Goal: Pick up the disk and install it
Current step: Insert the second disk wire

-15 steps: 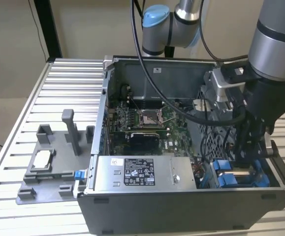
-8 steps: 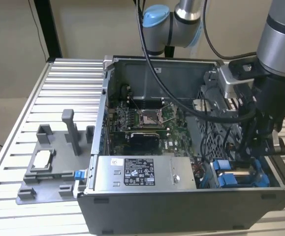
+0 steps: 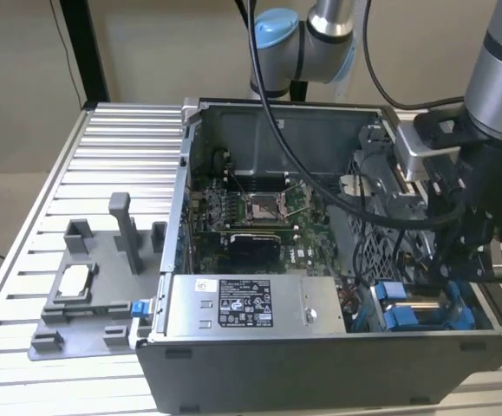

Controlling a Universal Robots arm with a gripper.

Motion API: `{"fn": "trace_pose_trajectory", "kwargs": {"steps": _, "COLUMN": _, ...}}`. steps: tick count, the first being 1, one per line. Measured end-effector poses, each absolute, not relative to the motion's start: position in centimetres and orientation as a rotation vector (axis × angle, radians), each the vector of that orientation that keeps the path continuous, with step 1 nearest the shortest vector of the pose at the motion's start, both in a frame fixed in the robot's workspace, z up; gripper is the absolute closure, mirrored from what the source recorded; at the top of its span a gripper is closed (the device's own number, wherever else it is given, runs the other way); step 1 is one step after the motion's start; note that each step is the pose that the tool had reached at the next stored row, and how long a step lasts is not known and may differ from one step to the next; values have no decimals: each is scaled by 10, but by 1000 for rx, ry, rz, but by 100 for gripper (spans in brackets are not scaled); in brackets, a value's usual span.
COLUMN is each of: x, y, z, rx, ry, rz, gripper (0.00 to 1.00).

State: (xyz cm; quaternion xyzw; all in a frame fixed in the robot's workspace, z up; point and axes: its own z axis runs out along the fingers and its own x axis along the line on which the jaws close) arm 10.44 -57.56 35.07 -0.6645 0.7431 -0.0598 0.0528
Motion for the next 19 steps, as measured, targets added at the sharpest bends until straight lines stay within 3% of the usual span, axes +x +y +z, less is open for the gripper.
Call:
{"fn": "trace_pose_trajectory", "kwargs": {"steps": 11, "x": 106, "y": -576, "z": 338, "rx": -2021, "ry": 2259, "rz": -183, "gripper": 100}}
{"fn": "trace_pose_trajectory", "kwargs": {"steps": 19, "x": 114, "y": -576, "z": 347, "rx": -2027, "ry": 2267, "rz": -160, "gripper": 100}}
